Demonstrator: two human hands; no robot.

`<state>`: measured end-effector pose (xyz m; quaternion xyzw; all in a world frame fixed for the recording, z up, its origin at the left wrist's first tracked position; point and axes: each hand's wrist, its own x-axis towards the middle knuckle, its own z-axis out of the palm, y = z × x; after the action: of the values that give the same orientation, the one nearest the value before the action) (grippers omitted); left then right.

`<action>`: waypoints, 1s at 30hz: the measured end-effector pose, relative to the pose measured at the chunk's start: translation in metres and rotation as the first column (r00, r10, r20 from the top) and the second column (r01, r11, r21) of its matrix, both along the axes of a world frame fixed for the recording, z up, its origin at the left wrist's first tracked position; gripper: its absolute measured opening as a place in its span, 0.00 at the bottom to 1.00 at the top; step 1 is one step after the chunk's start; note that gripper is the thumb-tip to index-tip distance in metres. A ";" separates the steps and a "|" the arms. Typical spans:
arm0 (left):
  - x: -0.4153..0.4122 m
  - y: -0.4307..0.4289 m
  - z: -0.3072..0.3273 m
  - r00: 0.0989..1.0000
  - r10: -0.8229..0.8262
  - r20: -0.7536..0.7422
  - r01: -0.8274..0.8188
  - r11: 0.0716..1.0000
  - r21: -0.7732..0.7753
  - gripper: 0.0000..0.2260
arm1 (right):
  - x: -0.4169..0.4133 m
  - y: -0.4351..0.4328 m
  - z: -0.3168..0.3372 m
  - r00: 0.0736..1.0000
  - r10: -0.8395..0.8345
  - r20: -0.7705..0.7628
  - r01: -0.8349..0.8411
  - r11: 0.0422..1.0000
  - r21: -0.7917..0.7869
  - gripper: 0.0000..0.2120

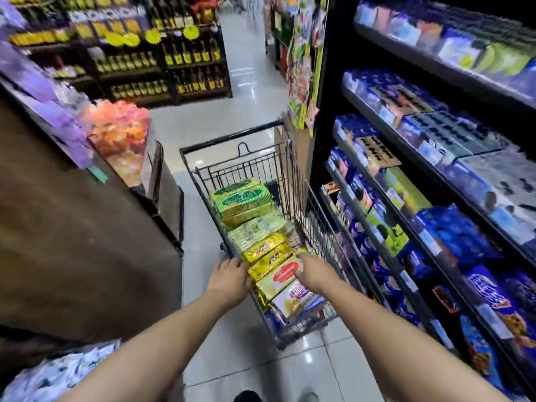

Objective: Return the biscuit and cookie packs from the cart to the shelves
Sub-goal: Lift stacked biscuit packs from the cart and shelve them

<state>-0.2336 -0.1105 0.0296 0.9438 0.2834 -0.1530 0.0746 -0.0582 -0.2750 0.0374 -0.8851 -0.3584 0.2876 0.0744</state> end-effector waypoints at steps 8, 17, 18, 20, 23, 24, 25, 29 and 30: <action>0.045 0.084 -0.023 0.999 0.035 -0.024 -0.035 0.999 0.001 0.18 | 0.060 0.106 -0.029 0.992 -0.002 -0.127 0.008 0.999 0.046 0.32; 0.119 0.233 -0.063 0.996 -0.086 -0.024 0.086 0.996 -0.005 0.20 | 0.126 0.248 -0.065 0.890 -0.307 -0.337 0.326 0.945 0.002 0.36; 0.125 0.248 -0.070 0.993 -0.116 -0.023 0.116 0.993 0.001 0.21 | 0.134 0.262 -0.071 0.876 -0.322 -0.358 0.347 0.938 0.005 0.38; 0.135 0.275 -0.089 0.986 -0.166 -0.002 0.166 0.986 0.010 0.22 | 0.152 0.288 -0.082 0.831 -0.367 -0.417 0.413 0.910 0.023 0.39; 0.145 0.302 -0.116 0.960 -0.281 0.006 0.281 0.960 0.018 0.25 | 0.178 0.314 -0.102 0.775 -0.409 -0.482 0.493 0.868 0.057 0.37; 0.147 0.309 -0.125 0.947 -0.321 0.017 0.321 0.947 0.019 0.26 | 0.187 0.320 -0.110 0.768 -0.420 -0.483 0.505 0.861 0.054 0.38; 0.147 0.315 -0.133 0.935 -0.353 0.034 0.352 0.936 0.019 0.28 | 0.194 0.325 -0.119 0.768 -0.437 -0.469 0.516 0.856 0.047 0.40; 0.141 0.332 -0.161 0.898 -0.429 0.101 0.425 0.903 0.054 0.29 | 0.221 0.343 -0.151 0.727 -0.501 -0.469 0.584 0.810 0.041 0.43; 0.138 0.334 -0.165 0.891 -0.439 0.115 0.436 0.899 0.054 0.29 | 0.226 0.347 -0.156 0.696 -0.500 -0.515 0.591 0.807 0.015 0.44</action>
<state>-0.0952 0.2239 -0.1355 0.9919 0.0607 -0.1029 0.0434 0.1673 0.0716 -0.1187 -0.8386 -0.0723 0.4321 0.3238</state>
